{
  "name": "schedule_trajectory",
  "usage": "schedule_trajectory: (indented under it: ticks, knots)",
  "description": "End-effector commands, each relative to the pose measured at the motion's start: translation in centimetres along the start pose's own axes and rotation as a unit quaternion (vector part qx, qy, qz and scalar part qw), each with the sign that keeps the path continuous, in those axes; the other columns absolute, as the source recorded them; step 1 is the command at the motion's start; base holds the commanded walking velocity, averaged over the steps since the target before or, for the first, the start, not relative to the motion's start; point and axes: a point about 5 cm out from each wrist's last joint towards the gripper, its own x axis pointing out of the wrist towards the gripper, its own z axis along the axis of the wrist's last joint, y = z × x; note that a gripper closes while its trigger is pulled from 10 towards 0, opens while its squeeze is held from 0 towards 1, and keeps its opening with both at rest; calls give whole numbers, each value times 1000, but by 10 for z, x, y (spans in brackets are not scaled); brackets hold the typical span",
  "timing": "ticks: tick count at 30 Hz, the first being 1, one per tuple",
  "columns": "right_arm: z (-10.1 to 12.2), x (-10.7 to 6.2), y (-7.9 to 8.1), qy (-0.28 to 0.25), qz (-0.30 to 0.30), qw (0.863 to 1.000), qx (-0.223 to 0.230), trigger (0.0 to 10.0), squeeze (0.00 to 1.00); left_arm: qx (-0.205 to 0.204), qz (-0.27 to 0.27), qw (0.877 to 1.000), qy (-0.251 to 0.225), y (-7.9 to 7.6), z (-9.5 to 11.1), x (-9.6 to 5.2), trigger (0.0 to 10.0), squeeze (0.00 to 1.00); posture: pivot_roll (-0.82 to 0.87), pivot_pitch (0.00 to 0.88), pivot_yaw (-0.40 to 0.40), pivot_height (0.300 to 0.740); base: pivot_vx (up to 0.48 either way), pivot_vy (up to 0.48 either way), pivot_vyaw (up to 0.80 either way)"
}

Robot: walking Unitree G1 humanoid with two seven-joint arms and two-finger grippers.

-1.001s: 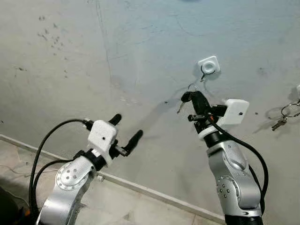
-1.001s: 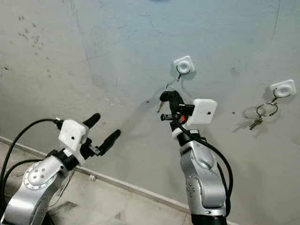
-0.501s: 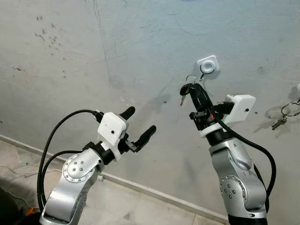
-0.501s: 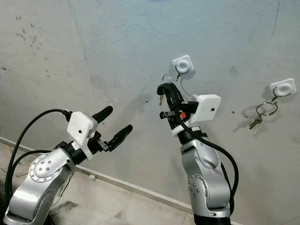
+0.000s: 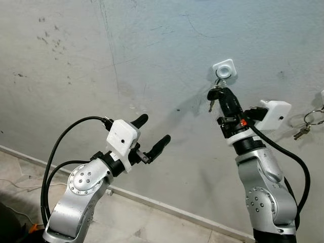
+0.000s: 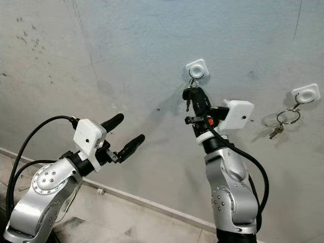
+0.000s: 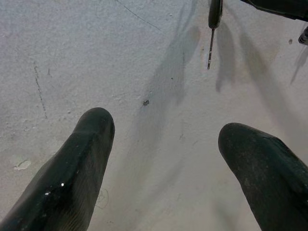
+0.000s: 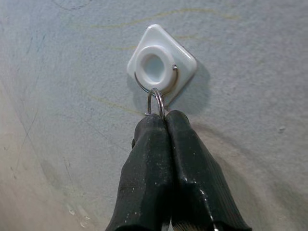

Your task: Hang keys on a hook

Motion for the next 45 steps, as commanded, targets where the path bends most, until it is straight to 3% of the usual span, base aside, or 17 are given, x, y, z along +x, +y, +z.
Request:
schedule_trajectory:
  ticks: [1, 13, 23, 24, 25, 31, 34, 39, 45]
  knots:
    - [-3, 1, -4, 6, -13, 1000, 14, 10000, 0, 4, -4, 1000, -7, 1, 5, 0, 10000, 0, 189, 0, 1, 740, 0, 0, 0]
    - [-23, -5, -3, 48, -22, 997, 47, 10000, 0, 1, -5, 1000, -6, 0, 5, 0, 10000, 0, 190, 0, 1, 740, 0, 0, 0]
    - [-34, -6, -3, 76, -40, 996, 26, 10000, 0, 4, -17, 1000, -21, -2, 14, 4, 10000, 0, 189, 0, 0, 740, 0, 0, 0]
    - [-35, -7, -2, 78, -41, 996, 23, 10000, 631, 6, -21, 999, -23, -3, 15, 5, 10000, 0, 189, 0, 0, 740, 0, 0, 0]
    - [-36, -7, -2, 78, -41, 996, 23, 10000, 1000, 8, -24, 999, -25, -3, 16, 6, 10000, 0, 189, 0, 0, 740, 0, 0, 0]
    - [-34, -6, -3, 73, -46, 996, 8, 10000, 1000, 10, -28, 999, -27, -3, 18, 7, 10000, 0, 189, 0, 0, 740, 0, 0, 0]
    - [-30, -5, -7, 69, -53, 995, -54, 10000, 1000, 12, -30, 999, -27, -4, 18, 7, 10000, 0, 189, 0, 0, 740, 0, 0, 0]
    - [-25, -5, -15, 58, -75, 991, -91, 10000, 1000, 14, -32, 999, -26, -3, 18, 7, 10000, 0, 189, 0, 0, 740, 0, 0, 0]
    - [-20, -12, -15, 57, -56, 989, -125, 10000, 1000, 12, -30, 999, -21, -3, 13, 6, 10000, 0, 178, 0, -5, 740, 0, 0, 0]
